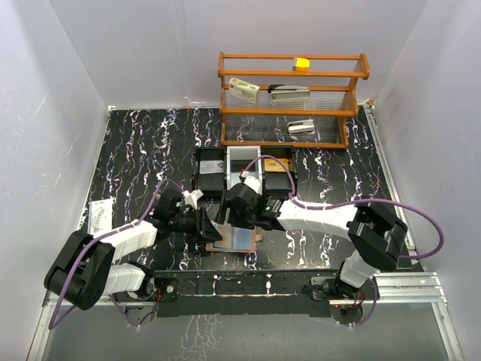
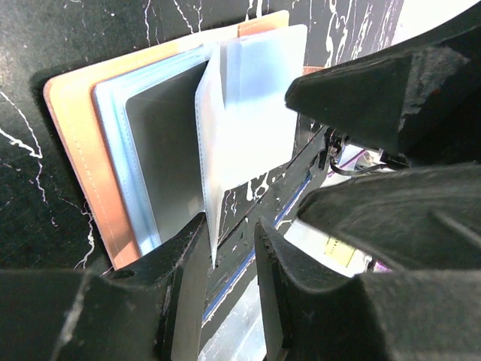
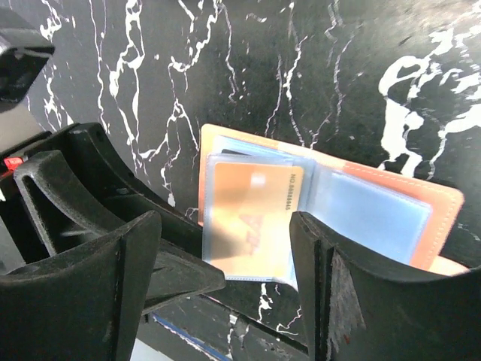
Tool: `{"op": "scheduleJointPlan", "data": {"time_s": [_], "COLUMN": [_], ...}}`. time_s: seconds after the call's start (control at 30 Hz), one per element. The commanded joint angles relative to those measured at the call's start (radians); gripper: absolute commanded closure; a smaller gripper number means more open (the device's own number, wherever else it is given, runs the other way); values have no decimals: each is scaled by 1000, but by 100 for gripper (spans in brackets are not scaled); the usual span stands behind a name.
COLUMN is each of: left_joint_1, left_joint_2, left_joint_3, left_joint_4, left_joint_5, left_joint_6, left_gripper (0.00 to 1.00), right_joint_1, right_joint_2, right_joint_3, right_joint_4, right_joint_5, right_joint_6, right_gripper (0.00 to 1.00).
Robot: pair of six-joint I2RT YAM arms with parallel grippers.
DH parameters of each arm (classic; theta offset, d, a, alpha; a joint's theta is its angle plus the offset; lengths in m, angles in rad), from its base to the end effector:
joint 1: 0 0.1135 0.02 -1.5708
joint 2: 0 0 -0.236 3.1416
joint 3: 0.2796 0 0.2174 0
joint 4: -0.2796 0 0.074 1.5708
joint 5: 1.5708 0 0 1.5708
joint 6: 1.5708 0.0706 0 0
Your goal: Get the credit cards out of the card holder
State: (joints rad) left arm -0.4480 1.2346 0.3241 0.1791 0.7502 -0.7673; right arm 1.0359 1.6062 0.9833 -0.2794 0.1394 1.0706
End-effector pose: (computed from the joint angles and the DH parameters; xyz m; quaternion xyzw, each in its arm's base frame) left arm 0.1695 -0.1349 0.1241 0.0123 0.8626 -0.4912 0.1203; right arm 0.1727 0.2723 0.1632 0.0392 0.9418 0.2519 0.2191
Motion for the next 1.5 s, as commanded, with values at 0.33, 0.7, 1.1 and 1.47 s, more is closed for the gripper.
{"op": "scheduleJointPlan", "data": {"time_s": [0.33,0.7,1.1,1.47], "left_joint_1": [-24,-158,-242,-242], "left_joint_2": [37,129,194,7], "left_joint_3": [49,151,257,232], "left_joint_4": [57,69,-24,-194], "left_joint_5": [28,-39,-114,-371], "left_joint_6": [-27,-39,14,17], "left_gripper": [67,51,39,38], "right_joint_1": [-67,-89,-109,-114], "right_joint_2": [-202,-303,-393,-352], "right_joint_3": [-137,-195,-255,-288], "right_joint_4": [-50,-45,0,173], "right_joint_5": [109,95,81,-83], "right_joint_6": [50,78,98,19], "right_gripper": [29,28,27,39]}}
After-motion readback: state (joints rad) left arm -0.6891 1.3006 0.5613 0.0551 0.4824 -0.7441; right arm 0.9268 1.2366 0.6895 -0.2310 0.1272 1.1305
